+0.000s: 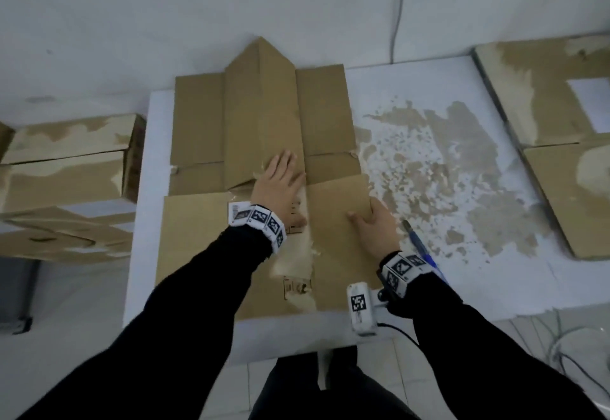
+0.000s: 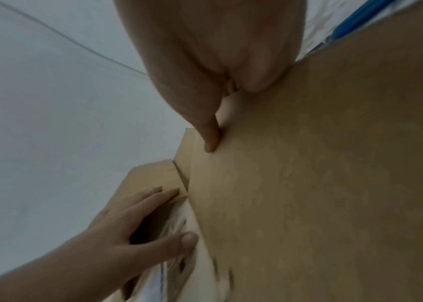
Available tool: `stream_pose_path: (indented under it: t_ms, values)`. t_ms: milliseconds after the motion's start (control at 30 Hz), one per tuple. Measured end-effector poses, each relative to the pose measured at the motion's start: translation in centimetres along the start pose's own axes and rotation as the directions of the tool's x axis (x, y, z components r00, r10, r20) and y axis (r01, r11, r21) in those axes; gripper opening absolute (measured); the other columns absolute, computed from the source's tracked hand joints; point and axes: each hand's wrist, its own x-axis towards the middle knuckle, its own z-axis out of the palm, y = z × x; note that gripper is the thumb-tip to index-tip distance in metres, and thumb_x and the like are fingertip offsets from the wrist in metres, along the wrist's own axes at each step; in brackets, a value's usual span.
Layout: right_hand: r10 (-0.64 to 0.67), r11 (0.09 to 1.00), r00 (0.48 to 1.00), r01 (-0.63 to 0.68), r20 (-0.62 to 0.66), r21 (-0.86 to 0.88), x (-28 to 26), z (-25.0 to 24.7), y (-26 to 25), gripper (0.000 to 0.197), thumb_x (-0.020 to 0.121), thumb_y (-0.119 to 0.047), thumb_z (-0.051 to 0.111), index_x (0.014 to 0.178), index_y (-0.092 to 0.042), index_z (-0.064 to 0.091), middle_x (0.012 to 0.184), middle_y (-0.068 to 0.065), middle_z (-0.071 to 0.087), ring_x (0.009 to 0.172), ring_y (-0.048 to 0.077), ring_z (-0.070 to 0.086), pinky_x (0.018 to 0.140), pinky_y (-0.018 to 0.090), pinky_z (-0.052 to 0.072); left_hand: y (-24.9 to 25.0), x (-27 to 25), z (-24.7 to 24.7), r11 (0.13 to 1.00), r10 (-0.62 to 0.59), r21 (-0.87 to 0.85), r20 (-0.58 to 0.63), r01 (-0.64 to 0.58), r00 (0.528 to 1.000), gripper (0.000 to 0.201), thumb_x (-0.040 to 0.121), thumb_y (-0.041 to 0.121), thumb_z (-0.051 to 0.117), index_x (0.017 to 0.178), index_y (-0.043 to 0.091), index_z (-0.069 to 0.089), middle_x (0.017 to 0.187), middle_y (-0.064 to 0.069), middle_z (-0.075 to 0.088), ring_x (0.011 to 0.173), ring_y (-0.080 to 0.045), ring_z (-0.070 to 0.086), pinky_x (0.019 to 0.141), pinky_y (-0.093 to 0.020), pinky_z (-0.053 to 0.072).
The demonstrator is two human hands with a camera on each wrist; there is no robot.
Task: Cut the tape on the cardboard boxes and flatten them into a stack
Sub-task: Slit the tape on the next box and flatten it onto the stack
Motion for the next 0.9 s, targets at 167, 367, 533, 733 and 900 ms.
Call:
stream_pose_path:
  t_ms: [167, 367, 533, 733, 900]
  values:
    - [-0.117, 0.855, 0.992, 0.081, -0.039, -0.512, -0.4, 2.9, -0.7, 0.068, 0.092, -0.025, 0.053, 0.147, -0.006, 0.020, 0.153, 0.018, 0.016, 0.141, 0.035, 0.018, 0.113, 0.044, 0.017, 2.5, -1.6, 3.2, 0.980, 0.028, -0.194, -0.084, -0.044, 0.996, 0.077, 0.095, 0.052, 0.031, 0.151, 0.010, -0.002, 0.157, -0.014, -0.018, 0.145, -0.029, -0.019, 0.113, -0.045, -0.016]
    - [-0.273, 0.658, 0.856, 0.499, 0.439, -0.564, -1.8, 7.7, 0.4, 0.061, 0.094, -0.053, 0.007, 0.146, -0.031, -0.013, 0.158, -0.004, -0.015, 0.141, 0.013, -0.023, 0.116, 0.049, -0.011, 0.0, -5.4, 10.2, 0.846, 0.029, -0.532, 0.121, 0.040, 0.992, 0.084, 0.079, 0.076, -0.001, 0.141, 0.028, -0.031, 0.147, 0.003, -0.040, 0.137, -0.016, -0.035, 0.115, -0.043, -0.018]
    - [-0.182, 0.669, 0.954, 0.298, 0.238, -0.681, -0.7, 2.6, 2.8, 0.062, 0.096, -0.054, 0.021, 0.150, -0.035, -0.004, 0.156, -0.015, -0.014, 0.145, 0.011, -0.014, 0.113, 0.046, -0.012, -4.4, -8.5, 12.5, 0.778, -0.045, -0.616, 0.142, 0.124, 0.989, 0.094, 0.073, 0.081, -0.010, 0.146, 0.023, -0.024, 0.153, 0.003, -0.031, 0.142, -0.014, -0.028, 0.117, -0.036, -0.011]
    - [-0.381, 0.759, 0.918, 0.376, 0.106, -0.532, 4.4, 4.6, -5.2, 0.047, 0.094, -0.023, 0.039, 0.137, -0.006, 0.042, 0.147, 0.016, 0.035, 0.136, 0.034, 0.032, 0.110, 0.045, 0.027, -3.4, -4.4, 2.4, 0.728, -0.159, -0.685, -0.151, 0.012, 0.976, 0.039, 0.098, 0.016, 0.038, 0.136, 0.009, 0.044, 0.132, -0.009, 0.050, 0.120, -0.025, 0.044, 0.101, -0.032, 0.031]
    - [-0.278, 0.587, 0.878, 0.477, 0.390, -0.655, 12.6, 9.2, -11.4, 0.056, 0.101, -0.039, 0.026, 0.152, -0.030, 0.003, 0.159, 0.003, -0.012, 0.146, 0.027, -0.013, 0.113, 0.056, -0.003, -5.9, 7.5, 0.6, 0.832, -0.194, -0.506, 0.116, 0.226, 0.974, 0.064, 0.101, 0.028, 0.033, 0.151, 0.003, 0.001, 0.159, -0.013, -0.001, 0.147, -0.028, -0.002, 0.119, -0.042, -0.002]
